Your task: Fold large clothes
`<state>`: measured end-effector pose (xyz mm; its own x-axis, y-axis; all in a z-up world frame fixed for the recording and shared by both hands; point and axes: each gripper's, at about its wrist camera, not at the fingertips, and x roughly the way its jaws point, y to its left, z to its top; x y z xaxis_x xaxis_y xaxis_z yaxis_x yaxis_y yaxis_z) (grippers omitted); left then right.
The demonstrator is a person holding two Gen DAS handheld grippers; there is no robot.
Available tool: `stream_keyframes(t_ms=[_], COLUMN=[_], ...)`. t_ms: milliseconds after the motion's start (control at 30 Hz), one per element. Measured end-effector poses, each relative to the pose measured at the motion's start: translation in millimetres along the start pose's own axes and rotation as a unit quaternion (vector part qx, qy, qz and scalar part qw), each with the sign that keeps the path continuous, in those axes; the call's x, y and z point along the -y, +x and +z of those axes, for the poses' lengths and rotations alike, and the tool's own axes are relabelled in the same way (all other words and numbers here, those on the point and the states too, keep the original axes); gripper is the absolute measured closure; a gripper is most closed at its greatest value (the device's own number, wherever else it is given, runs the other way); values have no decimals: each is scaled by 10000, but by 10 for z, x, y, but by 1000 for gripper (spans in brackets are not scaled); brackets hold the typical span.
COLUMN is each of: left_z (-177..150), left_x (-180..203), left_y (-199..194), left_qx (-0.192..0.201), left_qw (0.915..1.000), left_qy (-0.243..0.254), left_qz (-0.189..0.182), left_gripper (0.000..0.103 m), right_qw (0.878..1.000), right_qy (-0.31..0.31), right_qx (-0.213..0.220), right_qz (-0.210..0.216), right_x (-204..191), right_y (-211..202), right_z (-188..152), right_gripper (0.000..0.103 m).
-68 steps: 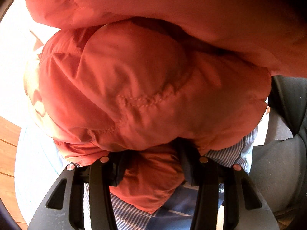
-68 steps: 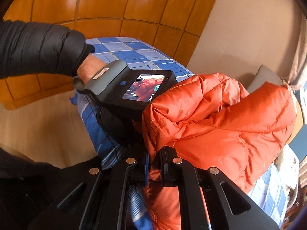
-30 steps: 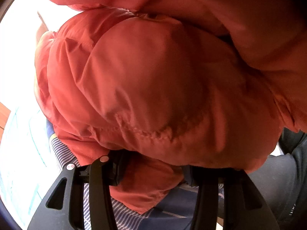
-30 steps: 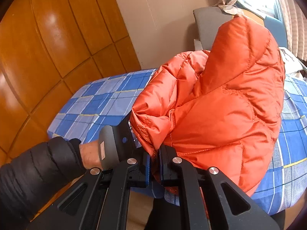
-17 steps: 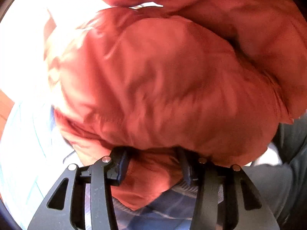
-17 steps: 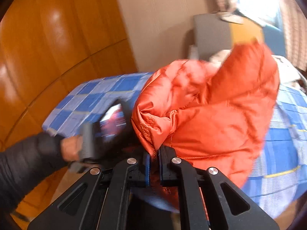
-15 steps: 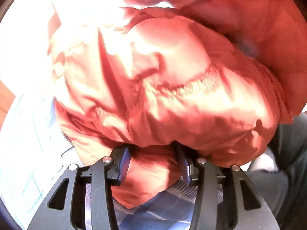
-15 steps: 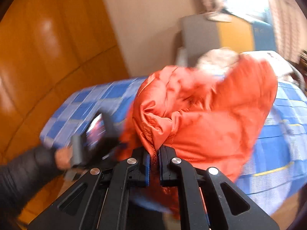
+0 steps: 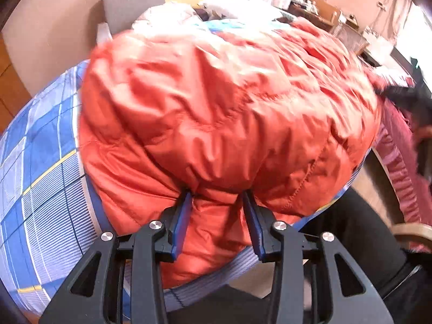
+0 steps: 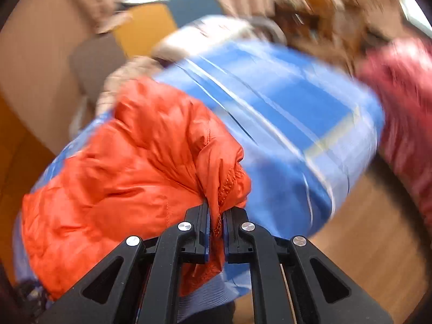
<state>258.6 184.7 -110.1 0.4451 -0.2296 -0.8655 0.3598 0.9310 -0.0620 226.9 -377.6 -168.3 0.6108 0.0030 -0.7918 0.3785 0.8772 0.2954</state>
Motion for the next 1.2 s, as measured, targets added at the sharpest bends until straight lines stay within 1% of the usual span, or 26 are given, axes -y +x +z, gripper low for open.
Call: stream_keyframes(t_ms=[33,67,100,133,167,200,233,267,300,333,367,400,433,500,533,567,600,667,733,800,900,1000,1067,1100,1133,1200], left_z=[-7,-2,-17,-14,6,61,93,156,221,283,319,338,367,375,381,361,354,336,322,313,270,233,212,206,196,183], left_x=[-12,-2,21,43,43,12,46,55,72,82,51,33,38,85,89,113,134,161,161,143,133,122,106,100,87,67], left_y=[-78,-174,-267,-370,-467,-504,-579,-570,-521,-446,-335,-230,-86,42,116,127,148,196,213,222,216,198,184,181,179,165], left_qx=[94,209,318,502,663,735,771,804,784,694,622,545,423,359,306,312,334,353,380,404,435,459,479,491,501,525], left_qw=[9999,9997,9994,9986,9975,9972,9969,9961,9950,9952,9957,9960,9961,9950,9948,9949,9947,9944,9944,9948,9950,9957,9961,9962,9966,9969], left_qy=[-51,-105,-80,-26,-19,-27,6,137,314,428,453,468,545,655,678,664,680,694,696,653,626,568,531,511,474,431], left_qz=[-3,35,108,189,225,165,151,344,526,546,518,528,556,668,691,689,702,708,705,671,642,578,522,496,454,391], left_gripper=[64,61,55,53,50,46,45,46,48,48,48,48,48,47,47,47,47,47,47,47,47,48,48,48,48,48], right_qw=[9999,9997,9992,9973,9953,9917,9882,9843,9809,9796,9786,9769,9771,9790,9814,9823,9820,9828,9820,9792,9746,9663,9577,9542,9479,9416], right_qy=[48,122,176,328,439,583,720,846,872,884,923,980,986,907,848,878,899,797,640,267,-275,-987,-1534,-1709,-1988,-2244], right_qx=[-93,-101,-118,-141,-131,-125,-91,-33,-61,-146,-232,-301,-311,-227,-236,-245,-225,-78,123,408,626,766,795,800,798,787], right_qz=[62,202,324,646,848,1143,1349,1550,1736,1797,1826,1875,1861,1813,1705,1639,1648,1663,1775,1970,2132,2251,2300,2322,2360,2384], right_x=[38,106,181,260,312,366,423,461,455,328,291,275,248,193,172,172,199,177,116,-76,-402,-841,-1189,-1300,-1488,-1680], right_y=[79,116,111,116,92,64,33,-7,-23,-40,-36,-2,-22,-56,-17,-8,-26,-113,-232,-453,-695,-919,-1033,-1069,-1109,-1141], right_z=[-29,-58,-46,-35,-40,-42,-51,-66,-75,-34,-35,-57,-97,-136,-126,-126,-142,-136,-122,-102,-109,-206,-345,-400,-501,-609], right_gripper=[96,95,90,86,69,42,31,24,24,24,21,21,21,43,48,63,76,88,91,92,92,92,92,92,92,92])
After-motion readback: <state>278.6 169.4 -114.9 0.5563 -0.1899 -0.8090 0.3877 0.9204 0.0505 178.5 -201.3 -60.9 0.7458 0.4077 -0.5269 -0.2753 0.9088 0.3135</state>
